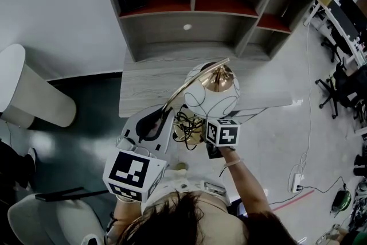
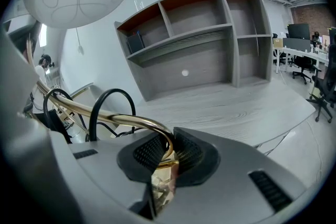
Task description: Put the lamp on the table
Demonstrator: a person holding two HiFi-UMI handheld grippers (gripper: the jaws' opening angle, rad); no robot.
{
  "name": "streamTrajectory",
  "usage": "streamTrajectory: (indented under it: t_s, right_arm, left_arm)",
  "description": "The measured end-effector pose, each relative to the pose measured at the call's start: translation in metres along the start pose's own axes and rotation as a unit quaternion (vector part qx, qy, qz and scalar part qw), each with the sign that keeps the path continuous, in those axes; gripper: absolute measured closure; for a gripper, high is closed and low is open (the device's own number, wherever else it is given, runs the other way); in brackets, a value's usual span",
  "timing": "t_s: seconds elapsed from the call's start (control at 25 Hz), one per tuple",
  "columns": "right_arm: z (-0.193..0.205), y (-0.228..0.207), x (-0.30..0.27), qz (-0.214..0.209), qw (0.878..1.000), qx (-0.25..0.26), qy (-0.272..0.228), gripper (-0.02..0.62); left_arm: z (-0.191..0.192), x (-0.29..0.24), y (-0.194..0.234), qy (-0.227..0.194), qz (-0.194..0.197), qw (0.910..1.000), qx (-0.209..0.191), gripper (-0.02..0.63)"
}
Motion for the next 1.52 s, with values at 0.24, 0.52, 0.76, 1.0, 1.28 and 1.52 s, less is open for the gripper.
streamTrajectory:
  t_s: [0.24,0.52,0.76,1.0,1.28,1.52]
  right_arm:
    - [-0.008,-0.016,-0.009,-0.002,1.0,-0.002,0.002,0.543]
    - [-0.024,-0.043,-0.024,-0.016,1.0,0.005,0.011,0.543]
    - [-0.042,-0.062,-0.039,-0.029,0.999,0.014,0.019,0.543]
    - [-0.055,-0.077,-0.054,-0.036,0.999,0.023,0.026,0.543]
    - [-0.064,-0.095,-0.068,-0.037,0.998,0.022,0.036,0.543]
    - [-0.07,-0.11,-0.079,-0.035,0.998,0.023,0.038,0.543]
  left_arm:
    - [-0.003,-0.02,-0.001,0.002,-0.002,1.0,0.004,0.574]
    - [-0.011,-0.055,-0.005,0.013,-0.012,0.9998,0.012,0.574]
    - [-0.019,-0.081,-0.004,0.014,-0.026,0.9994,0.019,0.574]
    - [-0.021,-0.103,0.0,0.022,-0.04,0.9985,0.031,0.574]
    - [-0.025,-0.129,0.003,0.031,-0.04,0.9981,0.034,0.574]
    - [-0.024,-0.15,0.005,0.038,-0.036,0.9979,0.039,0.574]
Point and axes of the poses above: the fingertips, and each gripper's own axes: x backward along the fingers, y to its left, z out of its underside, the point moved 10 cm from there along x, backward along the fingers, and after that the axes turned 4 degrees about z, right-handed, at the moved point
